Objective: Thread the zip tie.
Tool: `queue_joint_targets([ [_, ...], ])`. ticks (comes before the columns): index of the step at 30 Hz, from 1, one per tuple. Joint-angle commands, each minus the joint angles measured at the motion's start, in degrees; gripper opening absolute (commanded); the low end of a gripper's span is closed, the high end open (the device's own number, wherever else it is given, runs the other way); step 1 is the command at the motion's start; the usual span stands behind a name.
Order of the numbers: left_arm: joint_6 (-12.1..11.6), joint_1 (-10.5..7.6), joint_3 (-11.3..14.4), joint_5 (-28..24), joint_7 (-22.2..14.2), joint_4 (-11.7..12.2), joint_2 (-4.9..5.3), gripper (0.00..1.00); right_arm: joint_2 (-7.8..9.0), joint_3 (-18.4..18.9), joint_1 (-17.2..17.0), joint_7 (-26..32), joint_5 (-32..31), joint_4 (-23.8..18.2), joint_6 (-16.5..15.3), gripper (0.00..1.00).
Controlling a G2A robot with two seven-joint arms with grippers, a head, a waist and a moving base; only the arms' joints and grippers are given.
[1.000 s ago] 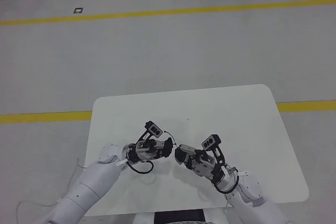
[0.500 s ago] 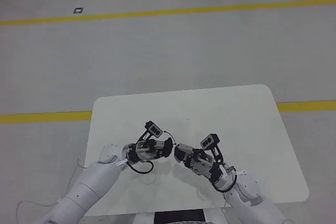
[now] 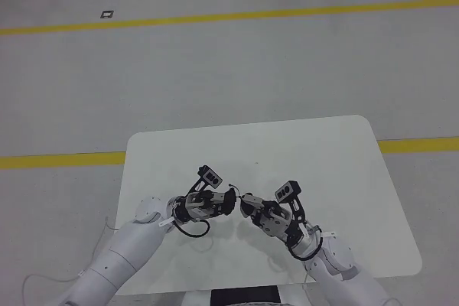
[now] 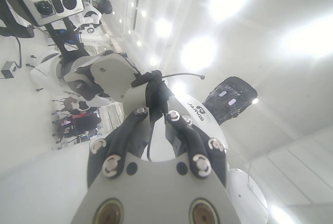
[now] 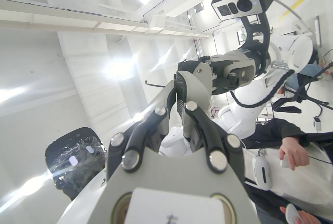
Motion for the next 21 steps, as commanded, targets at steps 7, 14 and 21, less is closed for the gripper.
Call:
queue_joint_targets([
  [7,0.0,0.0,0.0,0.0,0.0,0.0,0.0,0.0,0.09,0.72,-0.12,-0.87,-0.55,0.12,-0.53,0.0],
  [14,0.0,0.0,0.0,0.0,0.0,0.0,0.0,0.0,0.19,1.73,-0.26,-1.53,-0.24,0.58,-0.56,0.0],
  [21,0.0,0.0,0.0,0.0,0.0,0.0,0.0,0.0,0.31,2.89,-0.45,-2.29,-0.45,1.09,-0.78,0.0],
])
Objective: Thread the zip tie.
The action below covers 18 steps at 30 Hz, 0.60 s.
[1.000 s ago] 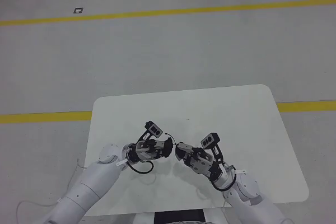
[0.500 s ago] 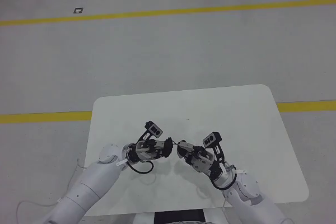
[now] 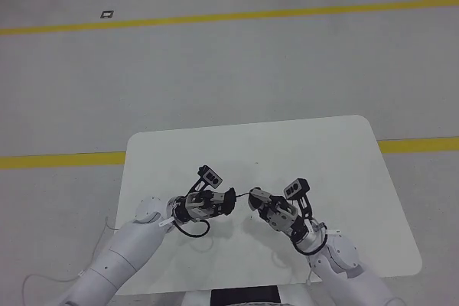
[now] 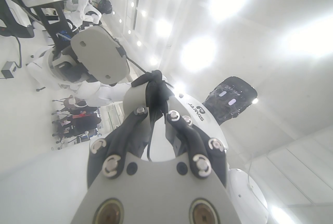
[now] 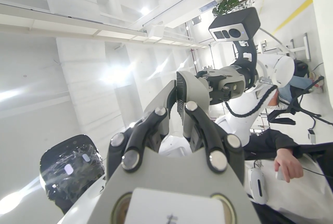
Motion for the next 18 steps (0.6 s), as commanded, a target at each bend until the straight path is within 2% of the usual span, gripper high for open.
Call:
queue_joint_targets([
  [1,0.0,0.0,0.0,0.0,0.0,0.0,0.0,0.0,0.05,0.44,-0.1,-0.18,0.01,0.14,-0.1,0.0],
  [18,0.0,0.0,0.0,0.0,0.0,0.0,0.0,0.0,0.34,3.04,-1.01,-1.88,-1.51,0.35,-0.27,0.0],
])
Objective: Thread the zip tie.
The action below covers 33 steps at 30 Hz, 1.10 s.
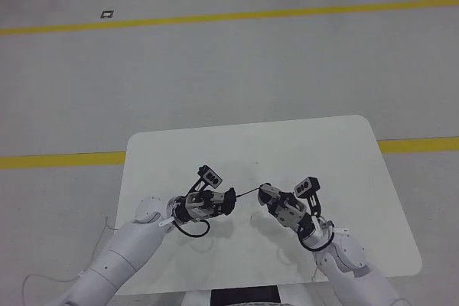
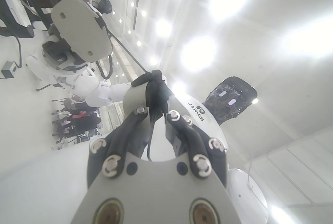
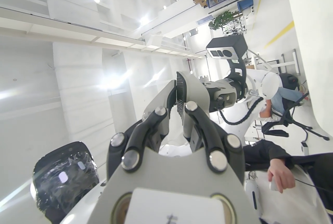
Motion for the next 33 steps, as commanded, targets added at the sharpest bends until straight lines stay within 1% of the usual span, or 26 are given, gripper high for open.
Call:
queue_joint_targets([
  [1,0.0,0.0,0.0,0.0,0.0,0.0,0.0,0.0,0.01,0.1,-0.02,-0.17,-0.14,-0.01,0.11,0.0],
  [17,0.0,0.0,0.0,0.0,0.0,0.0,0.0,0.0,0.18,1.78,-1.02,-0.98,-0.97,-0.24,-0.12,0.0],
  [33,0.0,0.0,0.0,0.0,0.0,0.0,0.0,0.0,0.23,3.13,-1.79,-0.39,0.41,-0.64,-0.8,0.0],
])
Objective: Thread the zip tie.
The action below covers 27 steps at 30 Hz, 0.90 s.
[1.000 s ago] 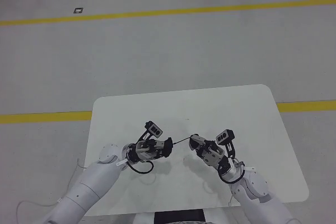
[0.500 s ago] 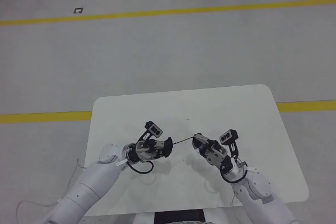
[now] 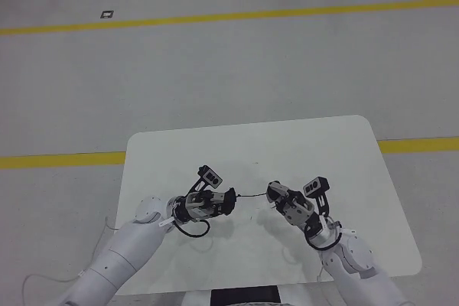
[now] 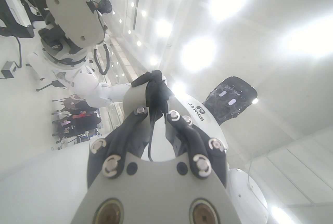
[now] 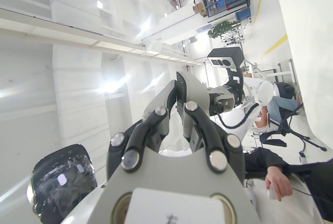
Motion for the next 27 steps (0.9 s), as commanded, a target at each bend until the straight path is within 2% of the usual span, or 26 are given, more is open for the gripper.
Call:
queue_joint_targets([
  [1,0.0,0.0,0.0,0.0,0.0,0.0,0.0,0.0,0.01,0.23,-0.08,0.04,0.19,-0.08,-0.06,0.0],
  [13,0.0,0.0,0.0,0.0,0.0,0.0,0.0,0.0,0.12,2.09,-1.25,0.68,1.97,-0.61,-0.66,0.0],
  [14,0.0,0.0,0.0,0.0,0.0,0.0,0.0,0.0,0.22,2.77,-1.23,0.43,-0.12,-0.7,-1.71,0.29],
  [15,0.0,0.0,0.0,0.0,0.0,0.0,0.0,0.0,0.22,2.77,-1.23,0.43,-0.12,-0.7,-1.71,1.0],
  [26,0.0,0.0,0.0,0.0,0.0,0.0,0.0,0.0,0.22,2.77,-1.23,0.43,-0.12,-0.7,-1.71,1.0],
  [27,0.0,0.0,0.0,0.0,0.0,0.0,0.0,0.0,0.25,3.24,-0.9,-0.81,-2.13,-0.65,-2.31,1.0],
])
